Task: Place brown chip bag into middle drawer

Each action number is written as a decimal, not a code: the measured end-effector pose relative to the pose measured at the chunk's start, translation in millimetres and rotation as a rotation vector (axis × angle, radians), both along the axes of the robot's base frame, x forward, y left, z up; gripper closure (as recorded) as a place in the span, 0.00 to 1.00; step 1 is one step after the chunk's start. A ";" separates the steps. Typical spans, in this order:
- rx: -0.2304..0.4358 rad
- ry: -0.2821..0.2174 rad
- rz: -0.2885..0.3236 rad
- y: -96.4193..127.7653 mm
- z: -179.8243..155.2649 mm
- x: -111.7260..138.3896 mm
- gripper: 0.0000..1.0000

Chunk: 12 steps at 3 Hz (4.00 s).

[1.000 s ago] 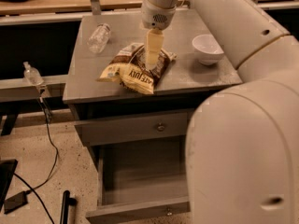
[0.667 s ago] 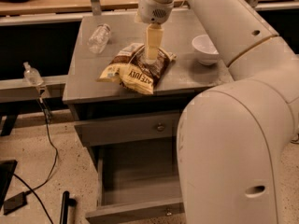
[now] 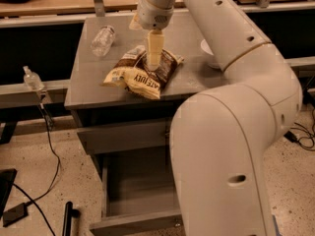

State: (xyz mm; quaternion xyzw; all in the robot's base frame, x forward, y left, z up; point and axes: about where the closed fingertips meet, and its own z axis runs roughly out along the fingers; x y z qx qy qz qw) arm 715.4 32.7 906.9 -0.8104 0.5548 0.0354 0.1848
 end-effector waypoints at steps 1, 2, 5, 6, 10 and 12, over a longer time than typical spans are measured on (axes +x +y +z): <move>-0.014 -0.072 0.252 22.7 -6.1 7.4 0.00; 0.033 -0.166 0.415 14.9 11.3 -4.4 0.00; -0.070 -0.203 0.647 25.7 -10.8 -9.4 0.00; -0.161 -0.213 0.812 26.5 -24.4 -22.5 0.00; -0.178 -0.252 1.028 33.5 -57.7 -24.9 0.53; -0.178 -0.252 1.028 33.5 -51.7 -25.0 0.99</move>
Offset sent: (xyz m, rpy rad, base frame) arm -0.0550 -0.0197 0.0238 0.0081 -0.3543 0.9916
